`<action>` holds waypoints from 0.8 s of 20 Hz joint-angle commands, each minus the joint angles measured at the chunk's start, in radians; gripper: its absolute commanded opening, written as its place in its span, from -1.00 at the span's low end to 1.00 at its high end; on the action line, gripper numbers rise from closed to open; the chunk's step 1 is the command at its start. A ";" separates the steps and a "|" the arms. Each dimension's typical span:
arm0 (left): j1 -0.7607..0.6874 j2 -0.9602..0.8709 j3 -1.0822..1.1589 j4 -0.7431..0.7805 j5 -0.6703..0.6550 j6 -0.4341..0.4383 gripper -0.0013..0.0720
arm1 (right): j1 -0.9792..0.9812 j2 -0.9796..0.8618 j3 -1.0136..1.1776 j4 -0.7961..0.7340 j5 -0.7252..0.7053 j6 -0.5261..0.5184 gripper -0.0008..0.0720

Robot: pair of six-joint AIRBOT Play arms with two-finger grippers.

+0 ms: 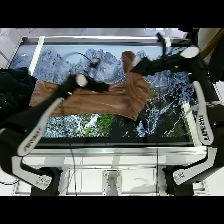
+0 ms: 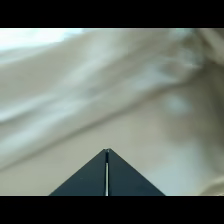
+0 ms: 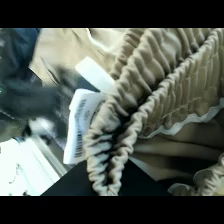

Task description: Fold the clothes and pants, and hang the long-sleeved shirts on hangers.

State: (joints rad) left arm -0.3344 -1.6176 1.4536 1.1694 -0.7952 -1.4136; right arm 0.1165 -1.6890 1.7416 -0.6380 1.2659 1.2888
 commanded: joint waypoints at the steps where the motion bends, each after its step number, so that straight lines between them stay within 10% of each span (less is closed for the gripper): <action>1: 0.212 0.122 0.000 0.020 -0.225 0.006 -0.93 | 0.174 -0.046 0.002 -0.113 -0.135 0.077 -0.90; 7: 0.337 0.227 0.000 0.020 -0.300 0.072 -0.93 | 0.468 -0.213 0.002 -0.121 -0.452 0.091 -0.76; 9: 0.336 0.232 0.000 0.020 -0.317 0.092 -0.93 | 0.527 -0.226 0.003 -0.117 -0.524 0.105 0.45; 16: 0.338 0.261 0.000 0.021 -0.336 0.100 -0.93 | 0.308 -0.163 0.152 -0.461 -0.006 0.177 0.23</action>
State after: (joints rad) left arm 0.0006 -1.3727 1.4536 1.1892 -1.1179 -1.3205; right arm 0.5278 -1.8790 1.8385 -0.9295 1.0199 1.4281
